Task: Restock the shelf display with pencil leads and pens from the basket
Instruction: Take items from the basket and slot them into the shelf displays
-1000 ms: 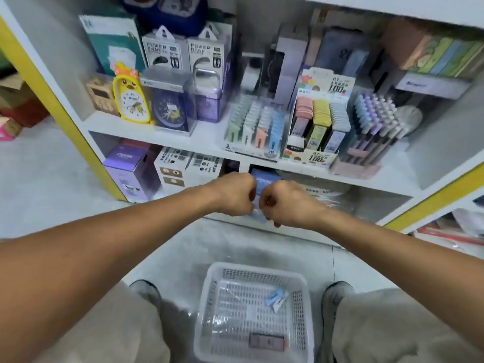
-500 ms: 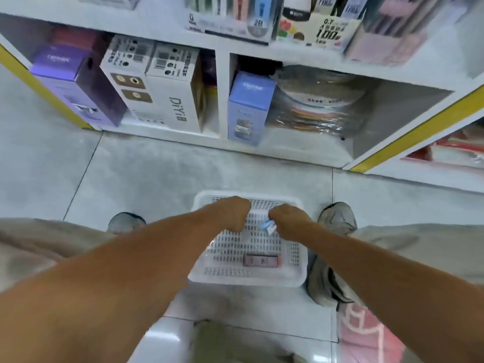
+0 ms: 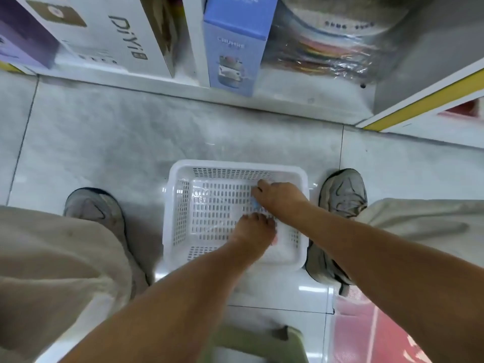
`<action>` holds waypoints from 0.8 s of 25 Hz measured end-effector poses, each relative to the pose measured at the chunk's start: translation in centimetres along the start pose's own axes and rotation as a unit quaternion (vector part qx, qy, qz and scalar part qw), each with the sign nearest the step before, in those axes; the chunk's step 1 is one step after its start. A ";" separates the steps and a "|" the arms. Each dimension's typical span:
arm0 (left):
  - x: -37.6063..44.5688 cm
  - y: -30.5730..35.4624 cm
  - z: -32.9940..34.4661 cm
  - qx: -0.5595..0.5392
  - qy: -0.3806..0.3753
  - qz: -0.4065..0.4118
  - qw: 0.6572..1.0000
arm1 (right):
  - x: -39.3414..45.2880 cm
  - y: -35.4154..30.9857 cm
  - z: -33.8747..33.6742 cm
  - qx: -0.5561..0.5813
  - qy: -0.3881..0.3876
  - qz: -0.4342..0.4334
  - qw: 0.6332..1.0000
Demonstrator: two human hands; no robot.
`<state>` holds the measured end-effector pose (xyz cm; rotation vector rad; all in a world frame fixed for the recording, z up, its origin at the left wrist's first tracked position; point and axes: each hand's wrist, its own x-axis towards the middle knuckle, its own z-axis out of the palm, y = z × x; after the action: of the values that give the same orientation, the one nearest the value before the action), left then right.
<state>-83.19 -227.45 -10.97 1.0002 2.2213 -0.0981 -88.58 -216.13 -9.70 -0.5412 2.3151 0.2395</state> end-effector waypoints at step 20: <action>-13.9 -12.5 -24.2 -0.642 0.127 -0.038 0.755 | -12.1 4.0 -20.2 0.708 0.059 0.006 0.704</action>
<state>-98.83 -237.01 13.46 0.1056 1.8452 1.4098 -95.18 -215.31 13.26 0.2884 1.8712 -1.5059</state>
